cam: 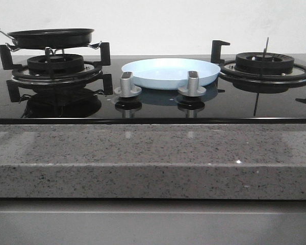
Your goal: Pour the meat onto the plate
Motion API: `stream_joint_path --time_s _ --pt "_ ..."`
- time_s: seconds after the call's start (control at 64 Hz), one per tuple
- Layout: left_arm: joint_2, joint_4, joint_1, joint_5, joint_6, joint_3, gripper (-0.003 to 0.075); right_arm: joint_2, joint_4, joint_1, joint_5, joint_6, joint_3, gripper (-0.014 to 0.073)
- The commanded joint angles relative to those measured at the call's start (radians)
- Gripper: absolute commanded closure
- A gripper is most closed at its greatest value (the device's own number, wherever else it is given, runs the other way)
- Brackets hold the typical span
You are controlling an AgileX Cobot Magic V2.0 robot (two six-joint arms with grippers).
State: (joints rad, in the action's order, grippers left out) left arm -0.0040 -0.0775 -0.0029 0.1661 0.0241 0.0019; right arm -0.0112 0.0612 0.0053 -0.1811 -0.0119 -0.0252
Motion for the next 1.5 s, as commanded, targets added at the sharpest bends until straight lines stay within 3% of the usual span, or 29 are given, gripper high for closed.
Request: stream_joint_path --time_s 0.0,1.266,1.36,1.485 --pt "-0.017 -0.011 -0.007 -0.087 -0.001 0.007 0.0741 -0.016 0.004 -0.006 0.075 0.003 0.004 0.0652" --pt "-0.017 -0.011 -0.007 -0.133 -0.001 0.007 0.0741 -0.016 0.004 -0.006 0.076 0.003 0.005 0.0652" --pt "-0.017 -0.011 -0.007 -0.148 -0.003 -0.020 0.0741 -0.016 0.004 -0.006 0.089 0.003 0.010 0.0652" --pt "-0.009 -0.011 -0.007 -0.073 -0.003 -0.110 0.0741 -0.016 0.004 -0.006 0.043 0.003 0.067 0.0652"
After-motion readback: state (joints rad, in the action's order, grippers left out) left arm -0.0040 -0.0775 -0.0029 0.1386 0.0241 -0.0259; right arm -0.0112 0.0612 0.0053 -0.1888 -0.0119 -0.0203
